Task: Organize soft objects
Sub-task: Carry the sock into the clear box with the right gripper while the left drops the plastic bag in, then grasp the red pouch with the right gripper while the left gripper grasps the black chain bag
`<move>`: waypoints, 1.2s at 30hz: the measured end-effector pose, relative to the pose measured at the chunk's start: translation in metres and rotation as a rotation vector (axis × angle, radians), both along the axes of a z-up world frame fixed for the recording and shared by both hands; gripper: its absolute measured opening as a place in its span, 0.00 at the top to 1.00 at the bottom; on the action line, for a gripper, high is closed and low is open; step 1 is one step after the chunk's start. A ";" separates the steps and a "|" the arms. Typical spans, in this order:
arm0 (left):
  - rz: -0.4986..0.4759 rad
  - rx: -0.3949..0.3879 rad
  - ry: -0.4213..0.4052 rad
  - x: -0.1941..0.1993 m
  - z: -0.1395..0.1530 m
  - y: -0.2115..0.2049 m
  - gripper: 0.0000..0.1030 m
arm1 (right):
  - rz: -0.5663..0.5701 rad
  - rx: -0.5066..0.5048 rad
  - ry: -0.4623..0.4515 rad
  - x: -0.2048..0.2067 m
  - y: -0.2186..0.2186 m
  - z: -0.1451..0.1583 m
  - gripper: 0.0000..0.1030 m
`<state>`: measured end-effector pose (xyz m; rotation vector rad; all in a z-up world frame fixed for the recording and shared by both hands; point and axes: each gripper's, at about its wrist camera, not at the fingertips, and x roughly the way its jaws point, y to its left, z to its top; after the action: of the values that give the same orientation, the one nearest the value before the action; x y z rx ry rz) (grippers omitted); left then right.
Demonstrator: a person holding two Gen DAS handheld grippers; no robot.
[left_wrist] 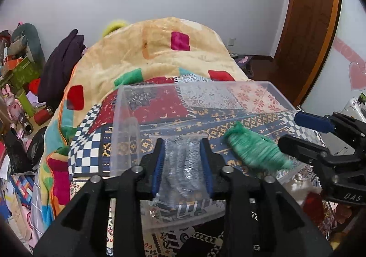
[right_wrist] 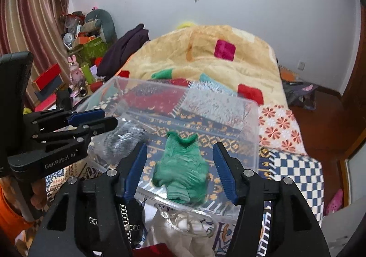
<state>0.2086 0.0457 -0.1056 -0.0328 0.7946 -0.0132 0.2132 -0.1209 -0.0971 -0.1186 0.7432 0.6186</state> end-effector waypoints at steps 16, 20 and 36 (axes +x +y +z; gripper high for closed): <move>-0.032 0.034 -0.163 -0.073 0.056 -0.012 0.12 | -0.002 0.066 -0.051 -0.048 -0.039 0.036 0.31; -0.060 0.029 -0.140 -0.088 0.045 -0.020 0.12 | -0.001 0.049 -0.032 -0.062 -0.047 0.024 0.30; -0.096 -0.032 0.021 -0.106 -0.023 -0.038 0.28 | 0.066 -0.028 0.090 -0.092 -0.040 -0.039 0.48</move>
<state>0.1024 0.0077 -0.1290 -0.0250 0.8160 -0.1162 0.1208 -0.1608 -0.1360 -0.1424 0.8373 0.6796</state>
